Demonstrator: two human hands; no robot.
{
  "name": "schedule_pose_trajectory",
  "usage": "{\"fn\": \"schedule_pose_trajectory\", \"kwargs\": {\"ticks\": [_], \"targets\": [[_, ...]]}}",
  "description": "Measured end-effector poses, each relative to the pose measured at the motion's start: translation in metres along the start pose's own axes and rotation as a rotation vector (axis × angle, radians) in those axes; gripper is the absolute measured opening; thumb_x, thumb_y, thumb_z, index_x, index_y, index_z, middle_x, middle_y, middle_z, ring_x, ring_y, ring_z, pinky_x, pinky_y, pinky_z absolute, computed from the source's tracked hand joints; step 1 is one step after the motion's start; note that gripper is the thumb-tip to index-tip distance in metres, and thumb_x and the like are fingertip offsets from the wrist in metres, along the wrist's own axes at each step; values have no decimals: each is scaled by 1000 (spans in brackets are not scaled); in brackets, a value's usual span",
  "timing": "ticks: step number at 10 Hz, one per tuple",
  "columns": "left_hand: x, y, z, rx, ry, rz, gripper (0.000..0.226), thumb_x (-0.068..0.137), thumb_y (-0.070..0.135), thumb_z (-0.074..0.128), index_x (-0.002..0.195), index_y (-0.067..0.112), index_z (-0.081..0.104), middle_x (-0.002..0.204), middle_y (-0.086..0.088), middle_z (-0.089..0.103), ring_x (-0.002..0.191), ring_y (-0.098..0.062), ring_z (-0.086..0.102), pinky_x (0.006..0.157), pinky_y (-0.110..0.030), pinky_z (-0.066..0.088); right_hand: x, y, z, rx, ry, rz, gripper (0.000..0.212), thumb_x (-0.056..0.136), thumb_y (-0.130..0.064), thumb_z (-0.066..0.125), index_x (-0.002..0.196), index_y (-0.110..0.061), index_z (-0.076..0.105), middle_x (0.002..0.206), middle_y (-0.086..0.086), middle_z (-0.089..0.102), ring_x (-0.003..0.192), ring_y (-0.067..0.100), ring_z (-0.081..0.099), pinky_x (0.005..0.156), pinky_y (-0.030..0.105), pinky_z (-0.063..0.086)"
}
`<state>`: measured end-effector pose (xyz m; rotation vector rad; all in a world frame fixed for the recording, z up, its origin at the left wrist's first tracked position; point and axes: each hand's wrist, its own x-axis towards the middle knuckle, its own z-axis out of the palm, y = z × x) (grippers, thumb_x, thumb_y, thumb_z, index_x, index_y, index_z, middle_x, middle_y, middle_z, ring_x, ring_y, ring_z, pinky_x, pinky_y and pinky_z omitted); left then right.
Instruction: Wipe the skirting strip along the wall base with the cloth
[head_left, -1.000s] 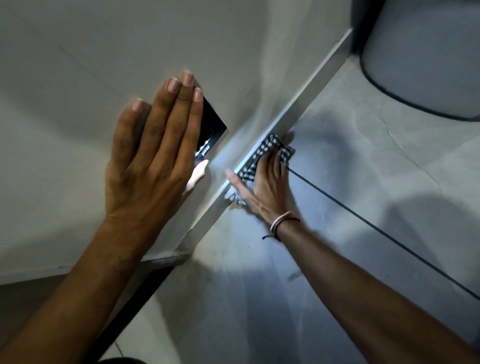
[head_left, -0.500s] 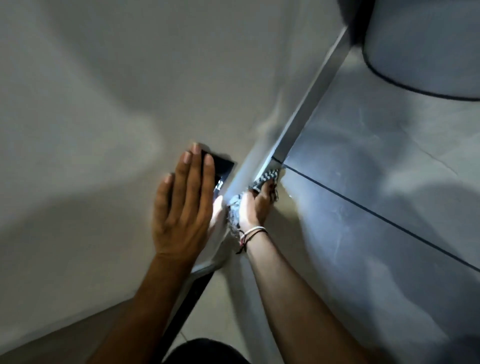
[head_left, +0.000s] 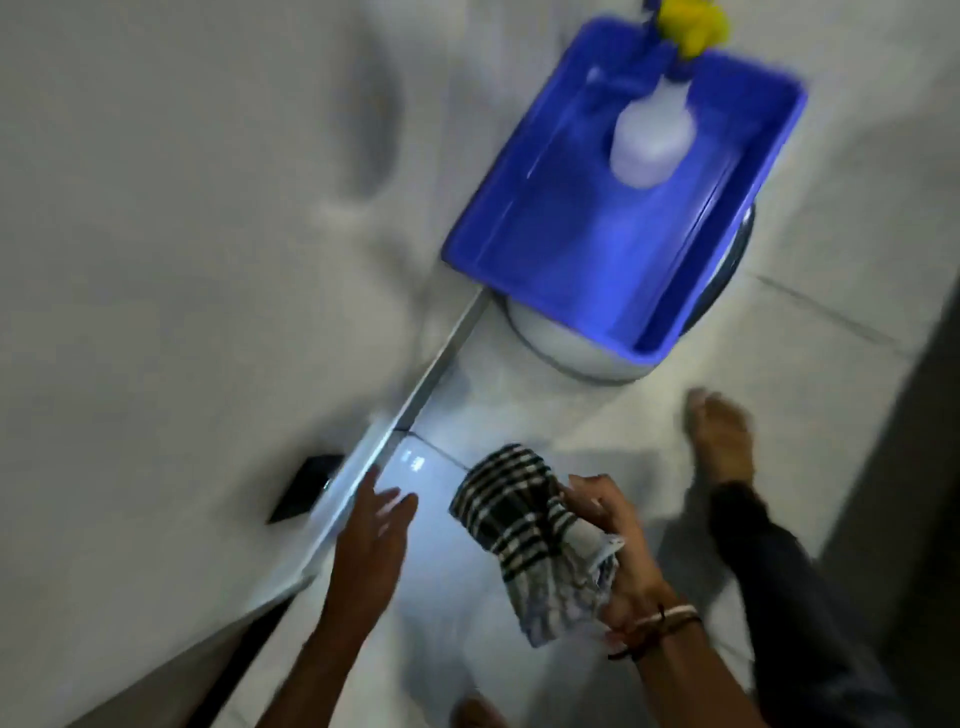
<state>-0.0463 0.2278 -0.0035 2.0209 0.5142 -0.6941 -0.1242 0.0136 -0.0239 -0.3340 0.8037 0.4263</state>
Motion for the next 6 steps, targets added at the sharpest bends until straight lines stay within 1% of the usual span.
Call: {"fn": "schedule_pose_trajectory", "kwargs": {"ticks": [1, 2, 3, 4, 5, 6], "targets": [[-4, 89, 34, -511, -376, -375, 46, 79, 54, 70, 112, 25, 82, 105, -6, 83, 95, -23, 79, 75, -36, 64, -30, -98, 38, -202, -92, 90, 57, 50, -30, 97, 100, -8, 83, 102, 13, 83, 95, 27, 80, 79, 34, 65], [5, 148, 68, -542, -400, -236, 25, 86, 22, 78, 110, 23, 84, 96, -3, 83, 79, -15, 78, 68, -30, 66, -22, -178, 56, -425, -97, 200, 27, 79, -25, 75, 100, -8, 81, 102, 7, 83, 100, 21, 78, 93, 32, 61], [25, 191, 99, -545, -184, -217, 36, 96, -6, 70, 130, 7, 71, 106, -12, 77, 81, -18, 74, 77, -32, 62, 4, -243, 55, -621, 121, 312, 37, 93, -30, 58, 113, -3, 72, 106, 16, 76, 100, 30, 71, 104, 43, 52], [55, 221, 123, -531, -17, -218, 42, 96, -13, 68, 136, -2, 64, 115, -21, 70, 86, -26, 70, 73, -31, 59, 29, -285, 54, -858, 323, 228, 42, 90, -39, 70, 115, -7, 74, 103, 14, 76, 92, 28, 69, 76, 38, 58], [80, 236, 139, -470, 62, -182, 47, 96, -17, 67, 141, -6, 60, 134, -29, 66, 108, -34, 65, 86, -43, 61, 51, -304, 57, -888, 372, 127, 41, 94, -30, 70, 127, -6, 67, 123, 17, 73, 108, 32, 67, 73, 37, 57], [74, 235, 147, -223, 126, -99, 57, 94, -12, 73, 147, -5, 56, 146, -26, 61, 128, -40, 62, 111, -48, 52, 51, -312, 62, -971, 359, 171, 41, 95, -31, 70, 127, -7, 63, 127, 16, 67, 122, 37, 61, 89, 45, 54]]}}
